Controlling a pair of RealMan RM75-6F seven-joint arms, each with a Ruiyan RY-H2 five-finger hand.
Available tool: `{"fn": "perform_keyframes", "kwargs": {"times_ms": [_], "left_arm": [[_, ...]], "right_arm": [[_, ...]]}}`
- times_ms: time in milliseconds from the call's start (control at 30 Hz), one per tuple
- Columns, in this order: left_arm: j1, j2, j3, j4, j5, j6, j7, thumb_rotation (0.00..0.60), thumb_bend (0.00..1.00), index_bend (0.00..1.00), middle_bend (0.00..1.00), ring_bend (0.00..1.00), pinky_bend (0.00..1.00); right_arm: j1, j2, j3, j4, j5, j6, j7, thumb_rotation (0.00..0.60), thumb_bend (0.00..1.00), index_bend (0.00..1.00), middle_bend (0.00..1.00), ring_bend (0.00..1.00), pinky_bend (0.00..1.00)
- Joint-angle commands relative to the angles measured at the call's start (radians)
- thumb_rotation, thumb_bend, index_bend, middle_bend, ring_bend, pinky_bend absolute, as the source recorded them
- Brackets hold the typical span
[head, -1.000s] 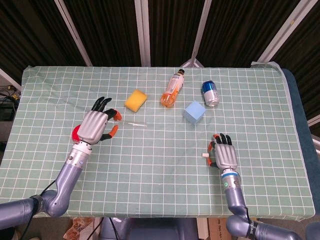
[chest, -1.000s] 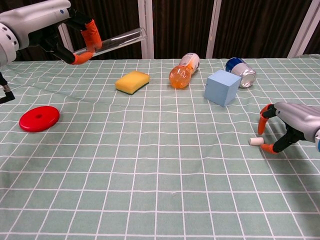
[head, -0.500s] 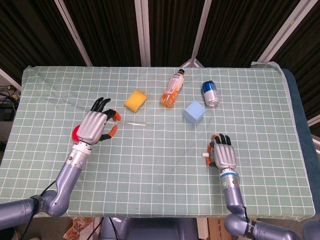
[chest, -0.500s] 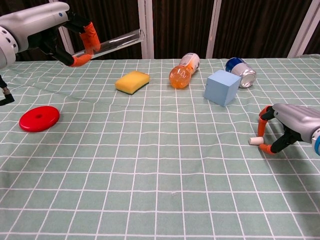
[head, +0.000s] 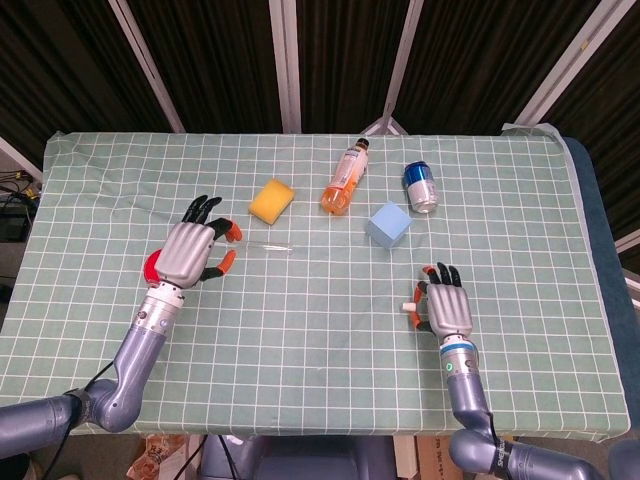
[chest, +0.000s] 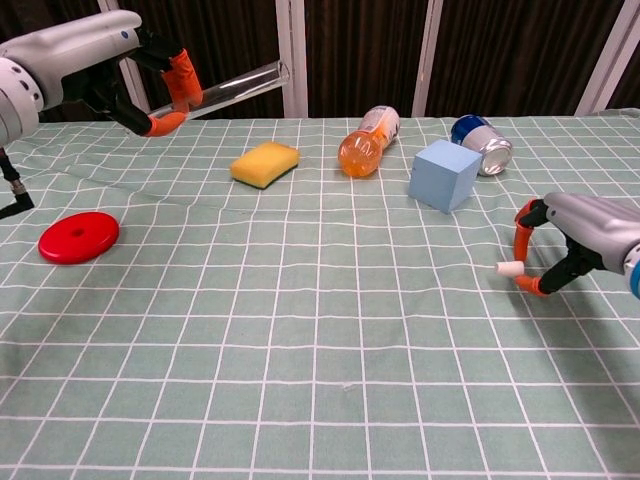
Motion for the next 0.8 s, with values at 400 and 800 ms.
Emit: {"fn": "perform_keyframes", "kwargs": {"times_ms": [400, 800], "left_arm": [[-0.076, -0.262, -0.050, 0.217, -0.090, -0.013, -0.042, 0.600, 0.67, 0.50, 0.50, 0.09, 0.00], [-0.105, -0.409, -0.054, 0.313, -0.126, 0.005, -0.004, 0.600, 0.67, 0.50, 0.50, 0.09, 0.00]], "right_arm": [[0.043, 0.196, 0.095, -0.129, -0.096, 0.036, -0.002, 0.600, 0.42, 0.61, 0.19, 0.00, 0.00], [0.113, 0.255, 0.085, -0.096, -0.324, 0.086, -0.045, 0.600, 0.42, 0.61, 0.19, 0.00, 0.00]]}}
